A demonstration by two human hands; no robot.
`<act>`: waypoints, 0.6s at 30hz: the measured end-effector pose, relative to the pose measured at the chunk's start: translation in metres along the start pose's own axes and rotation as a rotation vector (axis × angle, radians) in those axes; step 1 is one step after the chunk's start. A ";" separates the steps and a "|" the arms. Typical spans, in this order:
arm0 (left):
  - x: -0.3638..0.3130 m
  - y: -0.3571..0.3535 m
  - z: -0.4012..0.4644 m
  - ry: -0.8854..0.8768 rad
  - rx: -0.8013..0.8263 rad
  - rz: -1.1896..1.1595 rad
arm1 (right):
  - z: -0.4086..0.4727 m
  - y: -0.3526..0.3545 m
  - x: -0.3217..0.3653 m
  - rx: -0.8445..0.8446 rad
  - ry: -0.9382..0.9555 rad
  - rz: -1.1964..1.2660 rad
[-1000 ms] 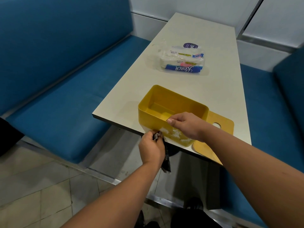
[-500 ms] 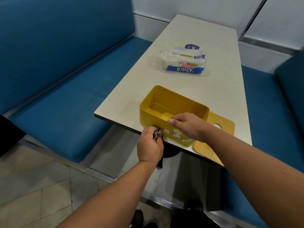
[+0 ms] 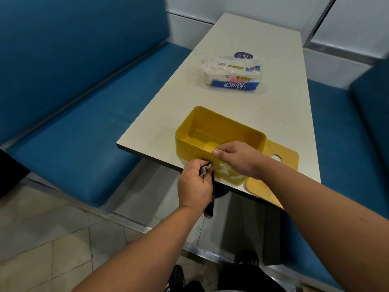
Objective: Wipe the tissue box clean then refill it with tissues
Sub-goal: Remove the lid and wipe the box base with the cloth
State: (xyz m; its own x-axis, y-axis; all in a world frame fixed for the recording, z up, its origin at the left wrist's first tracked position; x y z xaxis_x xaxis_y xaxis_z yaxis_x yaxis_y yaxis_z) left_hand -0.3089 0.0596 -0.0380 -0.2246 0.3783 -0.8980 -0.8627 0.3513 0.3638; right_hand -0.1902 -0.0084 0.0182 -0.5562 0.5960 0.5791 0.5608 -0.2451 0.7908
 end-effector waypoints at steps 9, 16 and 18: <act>0.001 -0.005 -0.006 0.005 0.026 -0.029 | 0.001 -0.001 -0.002 0.003 -0.009 0.002; 0.000 -0.006 -0.007 0.002 0.032 -0.016 | 0.002 -0.002 -0.002 0.021 -0.029 0.027; 0.006 -0.010 -0.009 0.046 0.062 0.012 | 0.002 -0.002 -0.002 0.026 -0.038 0.038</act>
State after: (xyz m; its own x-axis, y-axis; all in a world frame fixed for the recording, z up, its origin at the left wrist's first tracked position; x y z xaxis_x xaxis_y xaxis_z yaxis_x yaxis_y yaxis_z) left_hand -0.3061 0.0509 -0.0491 -0.2560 0.3438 -0.9035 -0.8306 0.3999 0.3876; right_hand -0.1888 -0.0078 0.0152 -0.5109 0.6151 0.6006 0.5971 -0.2486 0.7626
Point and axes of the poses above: each hand's wrist, its own z-axis towards the middle knuckle, its own y-axis out of the back of the hand, x = y × z, the point moved 7 cm from there along z, towards the middle knuckle, and after that the axes turned 10 degrees about -x, right-handed, at the moved point
